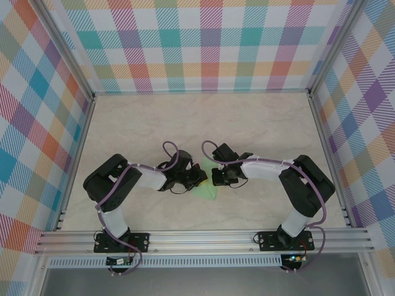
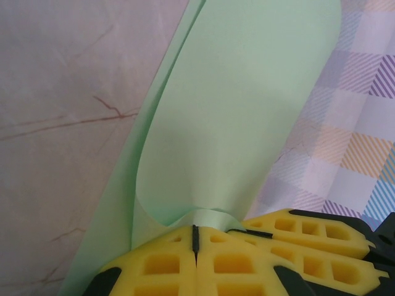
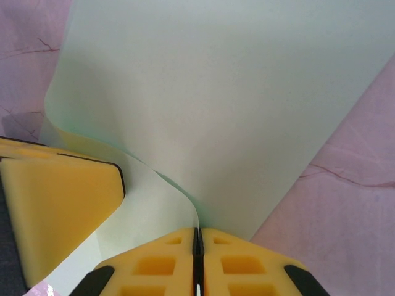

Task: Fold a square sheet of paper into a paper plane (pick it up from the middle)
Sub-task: Fold the triangle a second time at the center of the table.

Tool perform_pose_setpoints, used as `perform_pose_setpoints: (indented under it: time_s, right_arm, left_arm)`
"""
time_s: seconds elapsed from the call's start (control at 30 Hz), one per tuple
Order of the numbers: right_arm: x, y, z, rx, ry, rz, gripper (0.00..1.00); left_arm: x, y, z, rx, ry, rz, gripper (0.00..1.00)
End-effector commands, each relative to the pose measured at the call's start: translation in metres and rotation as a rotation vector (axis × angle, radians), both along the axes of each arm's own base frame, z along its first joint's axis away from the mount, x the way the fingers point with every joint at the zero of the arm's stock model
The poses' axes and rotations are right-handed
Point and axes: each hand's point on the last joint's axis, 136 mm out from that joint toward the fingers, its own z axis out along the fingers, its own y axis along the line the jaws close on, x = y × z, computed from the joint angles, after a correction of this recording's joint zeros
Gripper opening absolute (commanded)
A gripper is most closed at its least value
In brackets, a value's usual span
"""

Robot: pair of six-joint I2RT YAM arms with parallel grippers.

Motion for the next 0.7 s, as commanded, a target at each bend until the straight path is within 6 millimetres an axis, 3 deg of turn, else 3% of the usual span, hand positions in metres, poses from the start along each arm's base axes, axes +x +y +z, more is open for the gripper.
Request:
perform_pose_setpoints:
  time_s: [0.0,0.2,0.33,0.43,0.53,0.67]
  right_arm:
    - [0.0,-0.005,-0.009,-0.028,0.029,-0.024,0.13]
    - [0.004,-0.004,0.014,-0.016,0.005,-0.044,0.25]
    - [0.008,-0.011,0.037,-0.004,-0.033,-0.069,0.44]
    - [0.005,-0.021,0.045,-0.019,-0.036,-0.101,0.51]
    - [-0.004,-0.011,0.054,0.068,-0.007,-0.087,0.48]
    - [-0.023,0.028,0.066,0.334,0.113,-0.061,0.24]
  left_arm:
    - [-0.011,0.008,-0.021,0.068,0.022,-0.014,0.0]
    - [-0.016,0.01,-0.028,0.092,0.029,-0.019,0.0]
    - [-0.017,0.01,-0.03,0.099,0.029,-0.025,0.0]
    - [-0.017,0.008,-0.029,0.095,0.027,-0.028,0.0]
    - [-0.017,0.008,-0.028,0.097,0.027,-0.03,0.0]
    - [-0.017,0.008,-0.028,0.097,0.027,-0.033,0.0]
